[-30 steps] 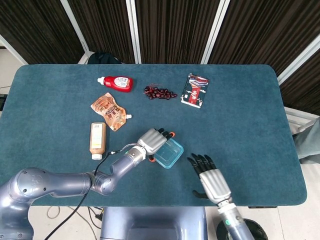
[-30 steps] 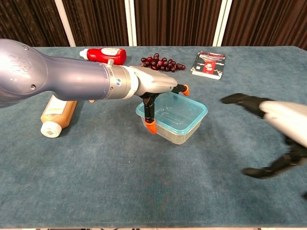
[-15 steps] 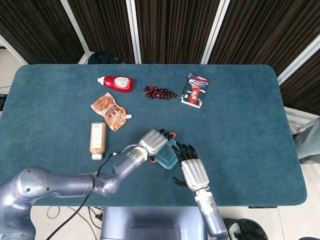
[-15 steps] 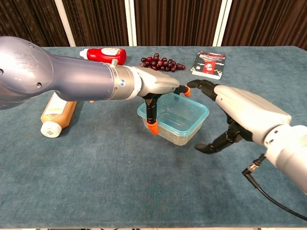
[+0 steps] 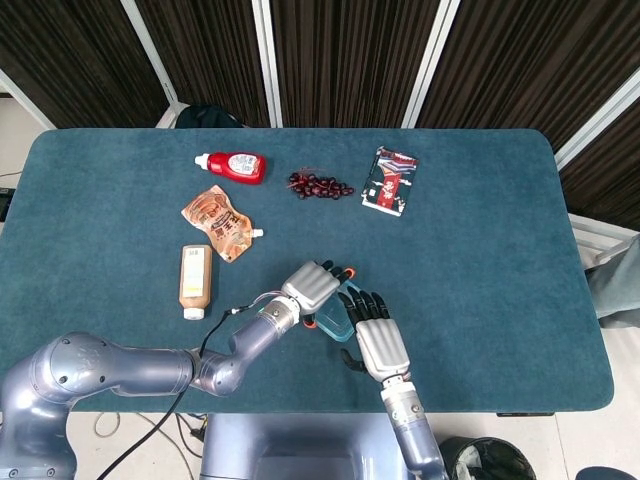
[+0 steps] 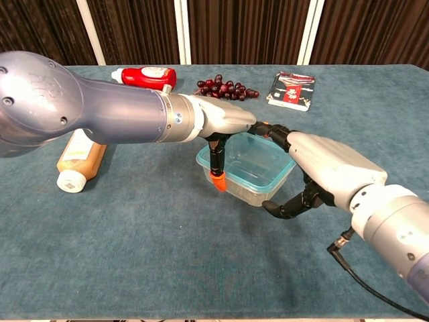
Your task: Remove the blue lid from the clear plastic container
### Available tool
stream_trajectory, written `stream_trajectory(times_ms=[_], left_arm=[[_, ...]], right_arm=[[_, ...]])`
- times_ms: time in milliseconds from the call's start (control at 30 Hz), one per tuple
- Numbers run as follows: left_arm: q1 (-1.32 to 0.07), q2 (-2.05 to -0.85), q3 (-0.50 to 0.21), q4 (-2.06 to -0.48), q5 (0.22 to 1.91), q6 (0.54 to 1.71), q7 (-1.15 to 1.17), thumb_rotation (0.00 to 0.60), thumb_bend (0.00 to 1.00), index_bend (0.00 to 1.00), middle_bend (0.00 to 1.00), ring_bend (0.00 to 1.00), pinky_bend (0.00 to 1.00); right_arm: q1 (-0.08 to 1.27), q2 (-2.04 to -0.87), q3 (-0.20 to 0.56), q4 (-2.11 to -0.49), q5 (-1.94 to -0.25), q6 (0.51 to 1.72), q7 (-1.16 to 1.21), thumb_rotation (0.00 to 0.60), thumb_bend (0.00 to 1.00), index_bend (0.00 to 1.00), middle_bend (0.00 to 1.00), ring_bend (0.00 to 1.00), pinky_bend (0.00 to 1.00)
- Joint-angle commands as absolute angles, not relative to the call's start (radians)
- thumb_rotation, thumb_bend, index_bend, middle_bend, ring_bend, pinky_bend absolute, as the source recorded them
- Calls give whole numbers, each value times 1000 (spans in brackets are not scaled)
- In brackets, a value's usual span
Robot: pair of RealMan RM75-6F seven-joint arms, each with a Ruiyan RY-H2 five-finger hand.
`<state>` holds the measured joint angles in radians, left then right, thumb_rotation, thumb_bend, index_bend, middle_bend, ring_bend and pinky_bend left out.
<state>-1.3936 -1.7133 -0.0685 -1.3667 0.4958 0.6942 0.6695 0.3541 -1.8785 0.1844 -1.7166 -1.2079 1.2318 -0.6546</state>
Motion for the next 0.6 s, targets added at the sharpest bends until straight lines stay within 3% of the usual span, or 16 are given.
stream_trajectory(times_ms=[33,600], left_arm=[[-1395,-1713,-65,-1370,492,695,670,600,16,0,275,291,387],[-1404,-1717,-51,-1368,482,691,666,600,16,0,276,291,387]], right_arm=[[357,-1884,182,-1709,-1205,1235,-652,600,392,0,0,0,0],[377,-1910,196,-1676,-1197,1264,-620,600,392,0,0,0,0]])
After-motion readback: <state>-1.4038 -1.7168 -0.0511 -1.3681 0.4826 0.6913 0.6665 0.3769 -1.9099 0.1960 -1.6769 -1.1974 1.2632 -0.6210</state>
